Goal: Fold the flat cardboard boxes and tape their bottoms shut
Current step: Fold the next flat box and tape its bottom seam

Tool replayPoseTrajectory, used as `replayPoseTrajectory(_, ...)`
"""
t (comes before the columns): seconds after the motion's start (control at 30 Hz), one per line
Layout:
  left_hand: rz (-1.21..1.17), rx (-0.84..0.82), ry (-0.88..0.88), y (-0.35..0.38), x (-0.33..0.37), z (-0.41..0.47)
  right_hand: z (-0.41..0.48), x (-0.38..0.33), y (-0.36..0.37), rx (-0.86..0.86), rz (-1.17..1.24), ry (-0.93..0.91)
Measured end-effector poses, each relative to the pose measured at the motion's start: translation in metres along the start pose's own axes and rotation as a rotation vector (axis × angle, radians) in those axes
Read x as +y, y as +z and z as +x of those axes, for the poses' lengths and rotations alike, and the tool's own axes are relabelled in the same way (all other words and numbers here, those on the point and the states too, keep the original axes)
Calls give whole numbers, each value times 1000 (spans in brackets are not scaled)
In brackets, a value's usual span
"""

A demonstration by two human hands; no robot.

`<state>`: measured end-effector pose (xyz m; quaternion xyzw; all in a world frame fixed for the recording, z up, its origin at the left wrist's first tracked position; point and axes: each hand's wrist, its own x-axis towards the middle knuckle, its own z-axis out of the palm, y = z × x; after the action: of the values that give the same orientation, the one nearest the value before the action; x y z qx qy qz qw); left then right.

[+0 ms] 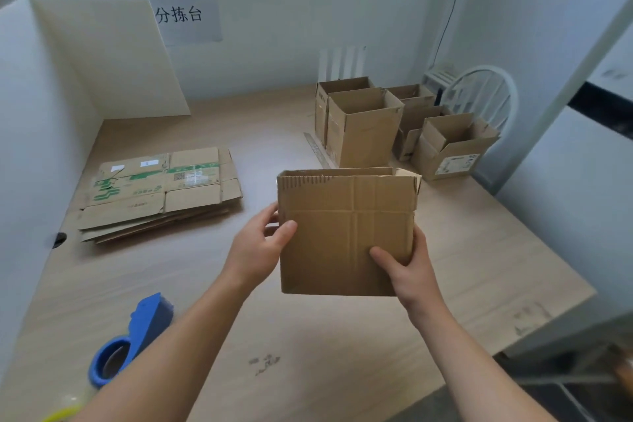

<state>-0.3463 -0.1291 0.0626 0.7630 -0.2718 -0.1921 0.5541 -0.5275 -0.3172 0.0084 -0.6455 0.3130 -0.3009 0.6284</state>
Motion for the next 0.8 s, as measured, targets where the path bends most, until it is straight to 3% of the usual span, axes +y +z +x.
replayPoseTrajectory(0.4,931,-189,192,57,24,112,127,11,-93,115,-104,-21)
replayPoseTrajectory(0.8,1044,-228,73,133,-2,221,298,62,-125,-35,-93,-45)
